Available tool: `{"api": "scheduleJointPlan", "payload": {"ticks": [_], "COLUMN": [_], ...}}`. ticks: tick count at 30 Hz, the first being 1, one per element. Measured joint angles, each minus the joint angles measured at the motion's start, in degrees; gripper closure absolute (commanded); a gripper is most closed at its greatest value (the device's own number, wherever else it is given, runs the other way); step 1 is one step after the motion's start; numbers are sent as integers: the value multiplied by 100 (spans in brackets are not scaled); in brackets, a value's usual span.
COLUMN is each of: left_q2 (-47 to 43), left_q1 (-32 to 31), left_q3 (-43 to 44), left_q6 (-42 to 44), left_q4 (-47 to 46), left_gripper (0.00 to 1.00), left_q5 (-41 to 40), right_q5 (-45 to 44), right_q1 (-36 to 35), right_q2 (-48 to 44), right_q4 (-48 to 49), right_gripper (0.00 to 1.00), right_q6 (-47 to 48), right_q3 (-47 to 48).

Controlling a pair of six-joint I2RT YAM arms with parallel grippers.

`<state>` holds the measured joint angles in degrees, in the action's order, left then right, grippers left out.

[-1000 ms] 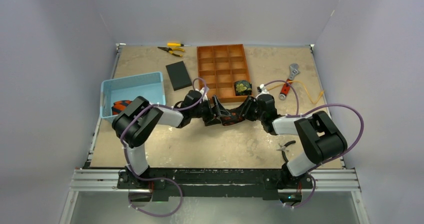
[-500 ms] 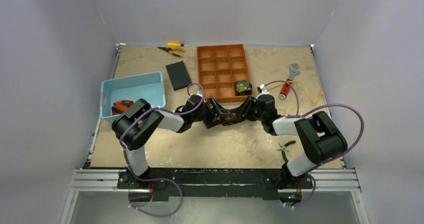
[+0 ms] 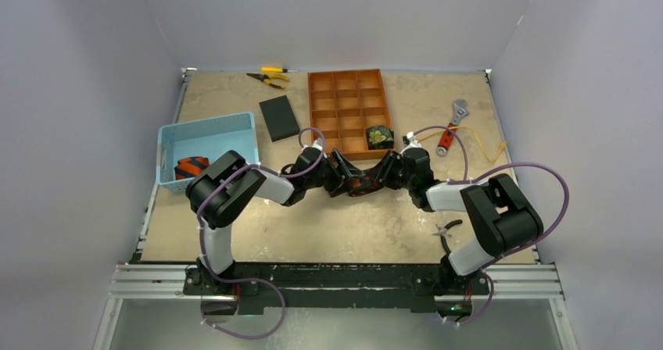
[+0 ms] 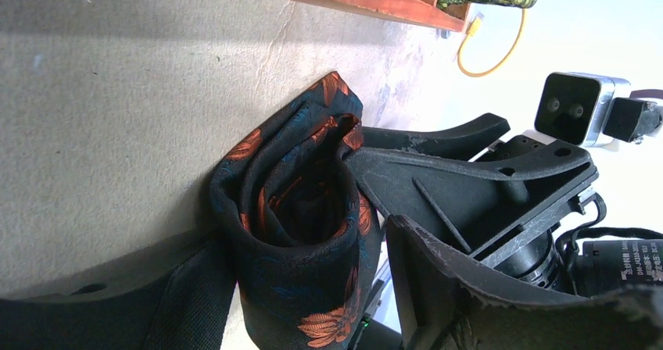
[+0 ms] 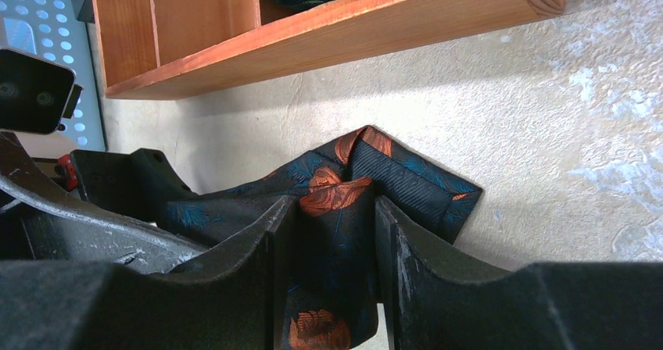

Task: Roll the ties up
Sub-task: Roll the tie at the center of the board, then pick up the tie at the center of the board.

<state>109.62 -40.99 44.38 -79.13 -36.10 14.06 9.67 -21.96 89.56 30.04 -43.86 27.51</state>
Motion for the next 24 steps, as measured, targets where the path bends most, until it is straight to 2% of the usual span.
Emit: {"api": "scheduleJointPlan", "payload": {"ticks": [6, 8, 16, 19, 22, 24], "left_q2": [2, 2, 138, 214, 216, 216], "left_q1": [-63, -81, -153, -190, -195, -195], "left_q3": [-46, -101, -214, -214, -214, -214], "left_q6": [31, 50, 81, 74, 83, 81], "left_q4": [-116, -210, -435, -516, -557, -551], "left_gripper": [33, 37, 66, 80, 100, 100], "left_q5": [0, 2, 66, 74, 81, 81], "right_q5": [-11, -11, -13, -13, -11, -11], "right_q1": [0, 0, 0, 0, 0, 0], "right_q2": [0, 2, 2, 2, 0, -9], "right_q4": [7, 9, 35, 42, 46, 44], "right_gripper": [55, 55, 55, 56, 55, 54], "right_q6": [0, 0, 0, 0, 0, -2], "right_q3": [0, 0, -13, -20, -24, -28]}}
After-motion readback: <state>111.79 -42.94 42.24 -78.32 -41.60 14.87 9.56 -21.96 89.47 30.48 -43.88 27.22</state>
